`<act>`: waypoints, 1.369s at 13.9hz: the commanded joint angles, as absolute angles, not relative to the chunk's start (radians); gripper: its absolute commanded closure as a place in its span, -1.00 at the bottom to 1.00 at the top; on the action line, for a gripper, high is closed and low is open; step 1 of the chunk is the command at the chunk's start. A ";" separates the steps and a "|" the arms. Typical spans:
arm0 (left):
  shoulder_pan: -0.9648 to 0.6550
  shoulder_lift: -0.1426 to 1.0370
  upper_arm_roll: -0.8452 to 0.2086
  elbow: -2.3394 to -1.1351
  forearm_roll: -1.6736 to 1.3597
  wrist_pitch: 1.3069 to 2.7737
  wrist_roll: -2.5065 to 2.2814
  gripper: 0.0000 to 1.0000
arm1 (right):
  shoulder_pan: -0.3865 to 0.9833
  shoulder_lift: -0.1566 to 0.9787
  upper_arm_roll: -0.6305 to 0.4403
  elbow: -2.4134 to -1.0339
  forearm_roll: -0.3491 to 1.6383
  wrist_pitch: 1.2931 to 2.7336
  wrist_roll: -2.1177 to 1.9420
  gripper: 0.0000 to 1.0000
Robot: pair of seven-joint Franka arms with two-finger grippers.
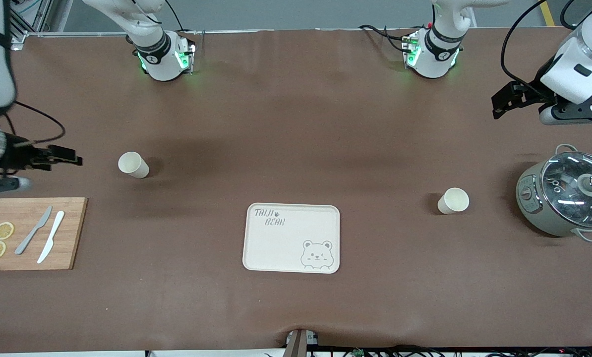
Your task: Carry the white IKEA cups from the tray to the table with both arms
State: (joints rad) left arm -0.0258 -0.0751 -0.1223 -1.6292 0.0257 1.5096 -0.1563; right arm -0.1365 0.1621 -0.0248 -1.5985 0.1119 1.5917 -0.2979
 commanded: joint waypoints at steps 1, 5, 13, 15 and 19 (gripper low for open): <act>-0.014 -0.087 -0.107 -1.629 0.008 1.497 -0.106 -1.00 | -0.138 0.219 -0.021 -1.419 0.083 1.514 -0.318 -1.00; 0.009 -0.089 -0.109 -1.629 0.008 1.488 -0.092 -1.00 | -0.092 0.071 -0.017 -1.419 0.090 1.375 -0.152 -1.00; 0.008 -0.080 -0.112 -1.618 0.008 1.488 -0.091 -1.00 | -0.035 -0.029 -0.008 -1.476 0.086 1.341 -0.098 -1.00; 0.006 -0.071 -0.113 -1.605 0.008 1.488 -0.094 -1.00 | -0.034 -0.028 -0.008 -1.476 0.087 1.344 -0.098 -1.00; 0.006 -0.051 -0.114 -1.552 0.006 1.480 -0.100 -1.00 | -0.034 -0.028 -0.008 -1.477 0.089 1.335 -0.098 -1.00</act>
